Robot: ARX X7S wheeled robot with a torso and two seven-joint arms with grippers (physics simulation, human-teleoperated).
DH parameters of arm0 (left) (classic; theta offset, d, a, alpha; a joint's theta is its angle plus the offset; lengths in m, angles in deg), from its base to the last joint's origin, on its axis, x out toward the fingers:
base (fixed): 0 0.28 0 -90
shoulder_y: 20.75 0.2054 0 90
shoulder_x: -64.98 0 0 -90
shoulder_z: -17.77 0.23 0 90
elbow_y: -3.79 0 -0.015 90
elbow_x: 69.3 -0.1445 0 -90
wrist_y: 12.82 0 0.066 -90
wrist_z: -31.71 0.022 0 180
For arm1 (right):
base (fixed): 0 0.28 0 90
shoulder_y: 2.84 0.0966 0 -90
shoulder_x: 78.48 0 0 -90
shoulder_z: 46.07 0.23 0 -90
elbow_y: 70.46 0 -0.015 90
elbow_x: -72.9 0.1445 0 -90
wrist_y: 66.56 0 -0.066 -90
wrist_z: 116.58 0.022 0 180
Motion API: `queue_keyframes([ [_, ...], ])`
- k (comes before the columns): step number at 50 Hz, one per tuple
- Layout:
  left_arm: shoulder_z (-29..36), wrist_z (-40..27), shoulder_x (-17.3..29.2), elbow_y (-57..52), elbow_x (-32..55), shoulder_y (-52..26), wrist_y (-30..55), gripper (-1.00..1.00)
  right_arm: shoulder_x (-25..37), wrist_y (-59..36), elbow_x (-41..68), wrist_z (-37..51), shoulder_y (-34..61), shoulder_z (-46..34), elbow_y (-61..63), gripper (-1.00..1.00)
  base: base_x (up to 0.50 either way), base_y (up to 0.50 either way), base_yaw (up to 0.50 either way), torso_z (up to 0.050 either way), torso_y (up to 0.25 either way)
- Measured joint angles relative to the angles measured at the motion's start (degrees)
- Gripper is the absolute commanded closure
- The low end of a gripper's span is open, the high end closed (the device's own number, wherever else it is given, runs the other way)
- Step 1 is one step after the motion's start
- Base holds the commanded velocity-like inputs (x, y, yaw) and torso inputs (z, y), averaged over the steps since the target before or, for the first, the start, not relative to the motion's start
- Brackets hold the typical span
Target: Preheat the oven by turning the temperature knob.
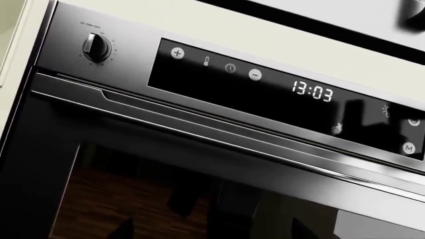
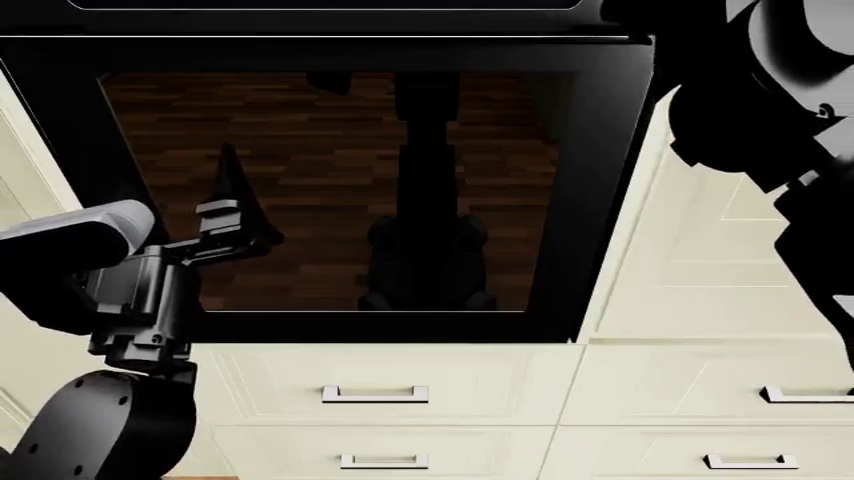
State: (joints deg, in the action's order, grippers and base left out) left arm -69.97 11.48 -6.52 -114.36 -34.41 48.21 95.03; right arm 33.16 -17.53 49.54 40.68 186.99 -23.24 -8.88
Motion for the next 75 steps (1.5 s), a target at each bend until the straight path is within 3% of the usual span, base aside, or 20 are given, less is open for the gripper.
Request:
queue_keyframes([
  [75,2.28,-0.2,0.59,3.17,-1.51,0.15,-2.22,-1.0,-4.62,10.87,2.44,6.96,-1.07,1.01,-16.47,-1.0,0.0,0.0,0.0,0.0,0.0],
])
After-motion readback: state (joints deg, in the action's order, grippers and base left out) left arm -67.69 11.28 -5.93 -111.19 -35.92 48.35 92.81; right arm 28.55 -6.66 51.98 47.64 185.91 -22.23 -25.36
